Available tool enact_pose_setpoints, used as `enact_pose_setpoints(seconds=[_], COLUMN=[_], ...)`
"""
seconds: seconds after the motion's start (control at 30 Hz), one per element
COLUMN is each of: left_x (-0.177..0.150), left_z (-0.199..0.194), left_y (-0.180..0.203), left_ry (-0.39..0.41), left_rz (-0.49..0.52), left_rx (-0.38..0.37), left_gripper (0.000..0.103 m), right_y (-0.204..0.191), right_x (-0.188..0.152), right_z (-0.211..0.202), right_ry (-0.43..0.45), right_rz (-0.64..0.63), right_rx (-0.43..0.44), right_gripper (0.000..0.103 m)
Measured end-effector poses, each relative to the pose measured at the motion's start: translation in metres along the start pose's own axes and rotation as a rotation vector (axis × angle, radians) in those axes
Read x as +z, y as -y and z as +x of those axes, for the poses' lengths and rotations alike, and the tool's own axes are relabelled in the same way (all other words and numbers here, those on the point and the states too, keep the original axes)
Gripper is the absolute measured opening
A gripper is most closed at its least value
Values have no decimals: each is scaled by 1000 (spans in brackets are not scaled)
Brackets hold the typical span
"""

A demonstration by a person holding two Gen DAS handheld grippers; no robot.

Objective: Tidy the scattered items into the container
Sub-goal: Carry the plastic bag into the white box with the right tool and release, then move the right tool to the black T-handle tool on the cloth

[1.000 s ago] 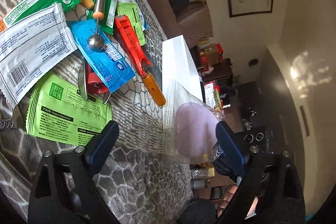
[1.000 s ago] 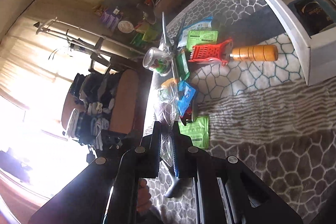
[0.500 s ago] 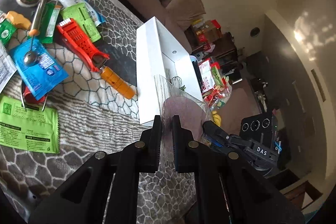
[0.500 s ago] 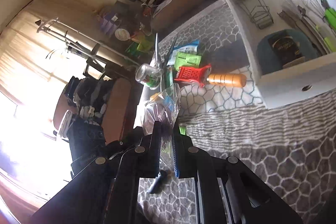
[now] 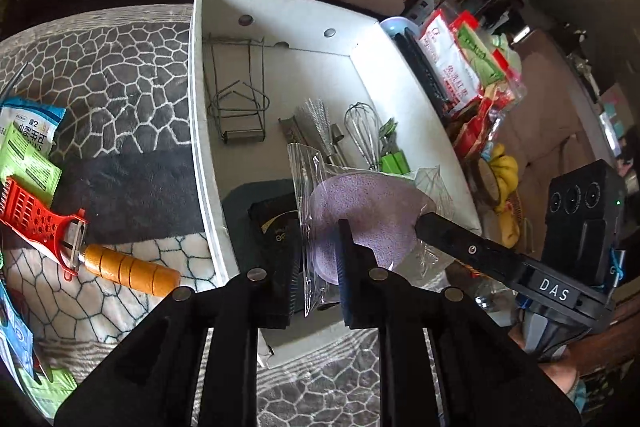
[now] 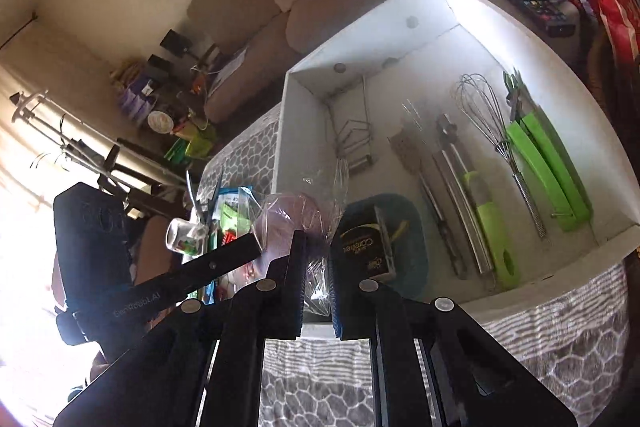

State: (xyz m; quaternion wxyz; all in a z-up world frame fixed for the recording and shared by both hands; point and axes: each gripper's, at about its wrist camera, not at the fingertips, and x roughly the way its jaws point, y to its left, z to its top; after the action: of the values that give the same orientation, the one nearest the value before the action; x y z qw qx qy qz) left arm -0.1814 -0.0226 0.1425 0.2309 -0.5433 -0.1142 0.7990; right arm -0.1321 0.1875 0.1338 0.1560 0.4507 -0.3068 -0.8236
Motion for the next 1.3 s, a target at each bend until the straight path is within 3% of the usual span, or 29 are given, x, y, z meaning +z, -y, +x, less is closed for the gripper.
enact_pose_setpoints(seconds=[0.03, 0.1, 0.33, 0.4, 0.47, 0.53, 0.57, 0.6, 0.63, 0.73, 0.87, 0.9, 1.0, 1.13, 1.17, 1.23, 1.3], left_x=[0, -4, -25, -30, -34, -44, -49, -55, -62, -88, -135, -148, -182, -215, -222, -233, -245], left_z=[3, 0, -46, -56, -67, -81, -89, -96, -103, -125, -157, -161, -169, -175, -175, -175, -180], left_y=[-1, -7, -25, -27, -31, -38, -42, -49, -57, -84, -124, -135, -164, -191, -195, -201, -205], left_ry=[-5, 12, 100, 105, 111, 125, 135, 144, 150, 173, 242, 246, 243, 245, 237, 226, 240], left_rz=[-3, -19, -58, -59, -60, -53, -50, -51, -59, -105, -159, -178, -241, -309, -320, -329, -341], left_rx=[48, 61, -5, -18, -15, 11, 31, 44, 49, 68, 157, 178, 202, 226, 237, 275, 310], left_gripper=[28, 53, 64, 65, 65, 66, 68, 71, 72, 74, 100, 102, 102, 103, 103, 103, 103], right_y=[8, 20, 3, -12, -27, -35, -36, -36, -35, -35, -50, -57, -84, -122, -130, -144, -156], right_x=[1, -1, -15, -19, -21, -20, -17, -14, -11, -6, -17, -23, -45, -80, -90, -109, -126], right_z=[7, 21, 50, 58, 65, 64, 58, 49, 38, 12, -12, -16, -19, -2, 3, 18, 34], right_ry=[-8, -33, -89, -113, -144, -141, -124, -98, -69, -25, -4, 4, 11, -26, -33, -56, -88], right_rz=[21, 47, -18, -89, -199, -272, -283, -283, -278, -245, -238, -255, -301, -386, -408, -436, -445], right_rx=[-4, -36, -65, -116, -229, -355, -388, -395, -388, -323, -227, -211, -136, -38, -30, -16, -6], right_gripper=[9, 9, 9, 11, 14, 35, 45, 62, 66, 67, 67, 71, 83, 87, 88, 101, 103])
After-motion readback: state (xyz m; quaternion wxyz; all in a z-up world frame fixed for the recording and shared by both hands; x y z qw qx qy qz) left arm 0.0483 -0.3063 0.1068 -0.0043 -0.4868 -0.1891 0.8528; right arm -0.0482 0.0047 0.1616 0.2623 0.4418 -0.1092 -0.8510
